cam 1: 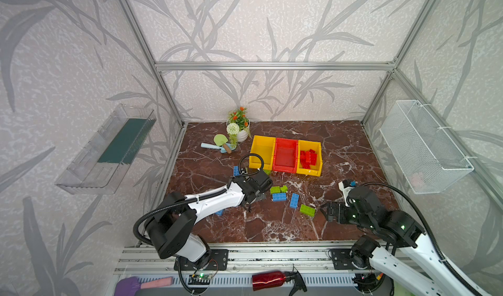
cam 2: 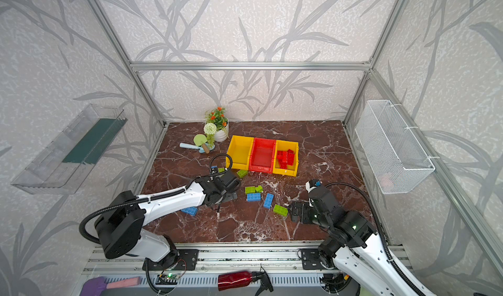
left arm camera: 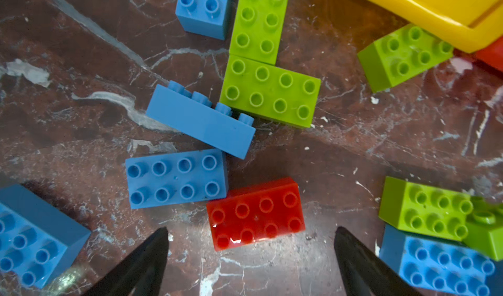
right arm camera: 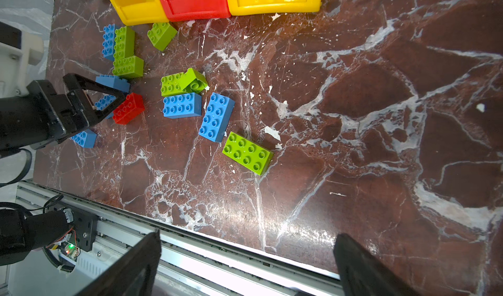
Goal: Sort the legos into containers by color
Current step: 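Lower the left gripper onto another red brick and close it, then carry the red brick with the left gripper over the yellow bin and release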
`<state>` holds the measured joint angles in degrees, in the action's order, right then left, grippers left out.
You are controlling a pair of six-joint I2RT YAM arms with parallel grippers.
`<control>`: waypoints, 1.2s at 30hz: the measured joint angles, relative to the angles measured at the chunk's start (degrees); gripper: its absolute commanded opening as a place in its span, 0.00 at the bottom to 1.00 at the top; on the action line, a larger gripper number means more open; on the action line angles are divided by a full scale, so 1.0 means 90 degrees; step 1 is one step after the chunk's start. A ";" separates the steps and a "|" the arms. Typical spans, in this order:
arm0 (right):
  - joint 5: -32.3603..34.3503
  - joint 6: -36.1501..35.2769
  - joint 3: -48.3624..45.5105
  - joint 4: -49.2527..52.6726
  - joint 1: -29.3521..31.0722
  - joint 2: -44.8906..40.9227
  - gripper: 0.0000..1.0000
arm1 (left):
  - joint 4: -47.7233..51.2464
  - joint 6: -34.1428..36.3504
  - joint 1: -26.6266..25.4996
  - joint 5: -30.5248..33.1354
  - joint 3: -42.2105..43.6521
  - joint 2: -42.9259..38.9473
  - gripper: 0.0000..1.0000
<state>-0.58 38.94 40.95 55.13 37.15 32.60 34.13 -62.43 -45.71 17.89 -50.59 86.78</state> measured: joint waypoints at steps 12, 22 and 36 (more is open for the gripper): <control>0.0002 -0.0143 0.0000 -0.0257 0.0000 0.0260 0.99 | -0.0342 -0.0362 0.0226 -0.0189 -0.0097 0.0522 0.82; 0.0005 -0.0143 0.0000 -0.0393 0.0000 0.0474 0.99 | -0.0690 -0.0476 0.0267 -0.0342 0.0253 0.0559 0.68; 0.0019 -0.0143 0.0000 -0.0379 0.0000 0.0202 0.99 | -0.0585 -0.0457 0.0206 -0.0253 0.0257 0.0500 0.39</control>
<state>-0.40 37.65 40.95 51.72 37.15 34.41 28.86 -66.54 -43.86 15.62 -48.27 91.29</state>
